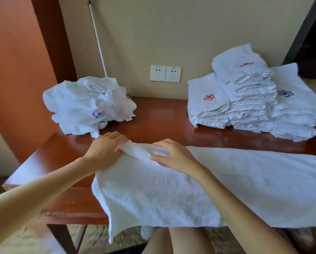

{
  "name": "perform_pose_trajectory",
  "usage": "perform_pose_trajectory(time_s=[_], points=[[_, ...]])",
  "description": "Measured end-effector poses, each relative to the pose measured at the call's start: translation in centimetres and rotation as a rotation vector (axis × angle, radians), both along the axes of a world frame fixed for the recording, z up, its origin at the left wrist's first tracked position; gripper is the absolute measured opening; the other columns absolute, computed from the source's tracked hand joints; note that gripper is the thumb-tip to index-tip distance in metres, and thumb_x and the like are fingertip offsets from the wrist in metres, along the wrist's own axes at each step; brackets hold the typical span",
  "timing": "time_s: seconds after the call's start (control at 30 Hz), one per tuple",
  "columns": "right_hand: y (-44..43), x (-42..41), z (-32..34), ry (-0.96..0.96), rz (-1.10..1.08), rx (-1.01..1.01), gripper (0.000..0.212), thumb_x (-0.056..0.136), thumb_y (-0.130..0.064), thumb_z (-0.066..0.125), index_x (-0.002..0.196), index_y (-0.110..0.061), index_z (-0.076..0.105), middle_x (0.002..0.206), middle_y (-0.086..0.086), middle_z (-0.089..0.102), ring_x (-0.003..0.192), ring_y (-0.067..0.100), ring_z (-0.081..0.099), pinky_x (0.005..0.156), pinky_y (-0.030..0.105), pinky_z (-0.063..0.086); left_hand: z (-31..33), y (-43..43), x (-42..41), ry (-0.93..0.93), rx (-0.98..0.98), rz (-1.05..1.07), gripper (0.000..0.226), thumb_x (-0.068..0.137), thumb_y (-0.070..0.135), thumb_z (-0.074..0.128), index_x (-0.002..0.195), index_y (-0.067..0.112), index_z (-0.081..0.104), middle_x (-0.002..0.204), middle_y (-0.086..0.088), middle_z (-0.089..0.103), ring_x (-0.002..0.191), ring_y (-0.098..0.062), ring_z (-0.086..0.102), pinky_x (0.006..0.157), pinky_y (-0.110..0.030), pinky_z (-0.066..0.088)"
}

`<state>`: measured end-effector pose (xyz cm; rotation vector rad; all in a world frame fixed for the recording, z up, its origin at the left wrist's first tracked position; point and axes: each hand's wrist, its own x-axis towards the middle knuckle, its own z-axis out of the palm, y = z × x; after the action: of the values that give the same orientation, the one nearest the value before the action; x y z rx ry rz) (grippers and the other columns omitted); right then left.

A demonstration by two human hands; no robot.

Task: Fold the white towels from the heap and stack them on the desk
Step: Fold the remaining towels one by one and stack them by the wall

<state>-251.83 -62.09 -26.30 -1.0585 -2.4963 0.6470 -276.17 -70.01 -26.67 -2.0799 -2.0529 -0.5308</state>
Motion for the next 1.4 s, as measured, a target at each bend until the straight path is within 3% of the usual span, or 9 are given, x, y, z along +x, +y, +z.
perform_pose_trajectory(time_s=[0.27, 0.37, 0.47, 0.57, 0.67, 0.8, 1.03, 1.27, 1.4], points=[[-2.0, 1.0, -1.5, 0.004, -0.05, 0.095, 0.062, 0.077, -0.059, 0.07, 0.131, -0.031, 0.057, 0.137, -0.015, 0.049, 0.126, 0.005, 0.046, 0.107, 0.029, 0.036, 1.3, 0.3, 0.4, 0.03, -0.259, -0.143, 0.082, 0.081, 0.004, 0.056, 0.149, 0.037, 0.024, 0.149, 0.007, 0.037, 0.14, -0.015, 0.028, 0.119, -0.044, 0.013], [-3.1, 2.4, -1.8, 0.01, -0.056, 0.137, 0.064, 0.084, -0.05, 0.068, 0.14, -0.028, 0.048, 0.145, -0.013, 0.044, 0.134, 0.006, 0.038, 0.108, 0.022, 0.029, 2.2, 0.5, 1.1, 0.169, -0.345, -0.221, 0.076, 0.08, 0.001, 0.057, 0.144, 0.036, 0.035, 0.154, 0.009, 0.025, 0.145, -0.011, 0.015, 0.118, -0.047, 0.0], [-3.6, 3.8, -1.7, 0.015, -0.057, 0.128, 0.064, 0.087, -0.046, 0.065, 0.145, -0.03, 0.041, 0.147, -0.017, 0.04, 0.135, 0.003, 0.035, 0.109, 0.021, 0.027, 3.0, 0.5, 0.8, 0.3, -0.261, -0.264, 0.055, 0.081, 0.014, 0.066, 0.132, 0.025, 0.048, 0.142, 0.007, 0.039, 0.136, -0.012, 0.032, 0.119, -0.041, 0.005], [-3.8, 4.7, -1.6, 0.01, -0.041, 0.15, 0.059, 0.089, -0.044, 0.064, 0.143, -0.031, 0.044, 0.144, -0.019, 0.043, 0.132, 0.002, 0.038, 0.104, 0.014, 0.026, 3.1, -0.1, 0.4, 0.259, -0.086, -0.322, 0.031, 0.081, 0.021, 0.07, 0.11, 0.019, 0.061, 0.111, 0.007, 0.054, 0.105, -0.013, 0.048, 0.098, -0.023, 0.026], [-4.0, 4.8, -1.4, -0.021, 0.001, 0.231, 0.05, 0.094, -0.035, 0.061, 0.141, -0.03, 0.047, 0.142, -0.018, 0.046, 0.13, 0.001, 0.041, 0.102, 0.007, 0.023, 3.2, -0.7, -0.1, 0.111, 0.041, -0.337, 0.015, 0.073, 0.008, 0.07, 0.083, 0.015, 0.063, 0.085, 0.007, 0.052, 0.085, -0.019, 0.054, 0.072, -0.024, 0.029], [-4.1, 5.0, -1.4, -0.034, 0.041, 0.369, 0.038, 0.1, -0.014, 0.048, 0.136, -0.026, 0.055, 0.139, -0.012, 0.053, 0.129, 0.008, 0.047, 0.109, 0.027, 0.036, 3.6, -1.8, -0.5, 0.117, 0.065, -0.379, 0.027, 0.069, 0.004, 0.072, 0.07, 0.022, 0.052, 0.075, 0.01, 0.048, 0.072, -0.015, 0.051, 0.063, -0.031, 0.041], [-5.9, 6.4, -2.0, -0.018, 0.083, 0.323, 0.039, 0.102, -0.016, 0.044, 0.138, -0.03, 0.052, 0.142, -0.016, 0.049, 0.134, 0.0, 0.04, 0.111, 0.022, 0.034, 2.8, -4.6, -1.0, 0.252, 0.077, -0.462, 0.036, 0.058, -0.002, 0.078, 0.065, 0.019, 0.05, 0.061, 0.015, 0.035, 0.057, -0.01, 0.038, 0.047, -0.012, 0.02], [-6.6, 6.4, -3.2, -0.035, 0.08, 0.297, 0.041, 0.102, -0.017, 0.044, 0.14, -0.033, 0.047, 0.147, -0.02, 0.039, 0.138, -0.004, 0.028, 0.114, 0.018, 0.024, 0.9, -5.3, -1.6, 0.254, 0.044, -0.382, 0.04, 0.059, -0.004, 0.078, 0.081, 0.02, 0.054, 0.074, 0.008, 0.053, 0.059, -0.013, 0.047, 0.04, -0.025, 0.036], [-6.9, 6.2, -2.8, -0.112, 0.104, 0.203, 0.047, 0.099, -0.047, 0.037, 0.145, -0.04, 0.037, 0.156, -0.019, 0.023, 0.144, -0.004, 0.012, 0.12, 0.025, 0.008, 0.9, -5.4, -2.0, 0.366, 0.0, -0.379, 0.041, 0.059, -0.008, 0.074, 0.086, 0.019, 0.059, 0.079, 0.005, 0.058, 0.057, -0.016, 0.05, 0.048, -0.009, 0.013]])
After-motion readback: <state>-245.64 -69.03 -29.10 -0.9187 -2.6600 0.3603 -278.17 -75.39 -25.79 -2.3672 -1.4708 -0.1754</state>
